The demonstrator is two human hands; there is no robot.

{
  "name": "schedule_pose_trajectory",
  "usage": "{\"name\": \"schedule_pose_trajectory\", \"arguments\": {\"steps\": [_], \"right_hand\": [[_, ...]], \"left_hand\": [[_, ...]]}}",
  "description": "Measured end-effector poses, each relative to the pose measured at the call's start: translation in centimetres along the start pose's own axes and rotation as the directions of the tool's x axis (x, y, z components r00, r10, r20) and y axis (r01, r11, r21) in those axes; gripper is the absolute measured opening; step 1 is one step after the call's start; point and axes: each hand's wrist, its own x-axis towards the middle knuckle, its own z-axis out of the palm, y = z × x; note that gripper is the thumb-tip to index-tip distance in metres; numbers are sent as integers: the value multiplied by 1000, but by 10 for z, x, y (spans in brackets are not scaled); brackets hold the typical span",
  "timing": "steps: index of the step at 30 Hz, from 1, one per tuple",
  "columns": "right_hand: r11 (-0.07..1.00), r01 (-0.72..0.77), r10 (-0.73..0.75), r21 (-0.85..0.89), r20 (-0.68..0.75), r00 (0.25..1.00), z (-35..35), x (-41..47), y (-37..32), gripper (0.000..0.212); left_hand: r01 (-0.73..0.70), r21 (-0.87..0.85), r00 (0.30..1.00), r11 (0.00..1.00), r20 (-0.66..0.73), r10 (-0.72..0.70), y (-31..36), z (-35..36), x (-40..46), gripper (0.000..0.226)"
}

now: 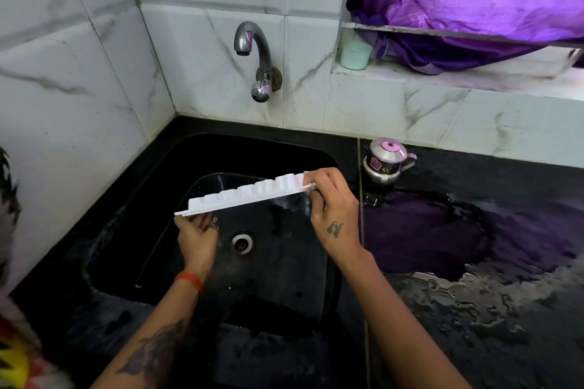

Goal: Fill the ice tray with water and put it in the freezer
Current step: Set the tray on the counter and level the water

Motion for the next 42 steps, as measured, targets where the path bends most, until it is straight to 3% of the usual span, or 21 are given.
{"name": "schedule_pose_trajectory", "arguments": {"steps": [12,17,20,22,24,28,33,42], "right_hand": [[998,10,-4,62,-94,996,3,-4,-9,27],[999,-41,42,15,-25,999,1,-8,-1,21],[989,-140,143,-41,87,986,-2,-14,8,21],[956,-288,292,-51,184,939,-2,-18,13,33],[885,-460,460,-66,273,845,-5,-20,16,48],[751,-653,645,-100,321,693,-21,-21,25,49],[698,-693,710,-178,298,638,-49,-24,43,44],[598,-778,802,-195,157,577,-127,-40,81,33]], "left_hand": [[1,-54,1000,999,18,0,5,-5,1,63],[-41,-31,999,999,7,41,10,-5,-2,53],[-37,75,999,996,-36,40,15,-7,-6,50],[2,228,999,974,-50,10,19,-8,-10,47],[54,375,999,926,-17,-51,24,-8,-13,46],[49,540,994,840,54,-92,33,-9,-17,29],[-33,583,987,812,147,-66,47,-3,-32,12],[-98,483,946,870,317,-69,50,44,-74,28]]}}
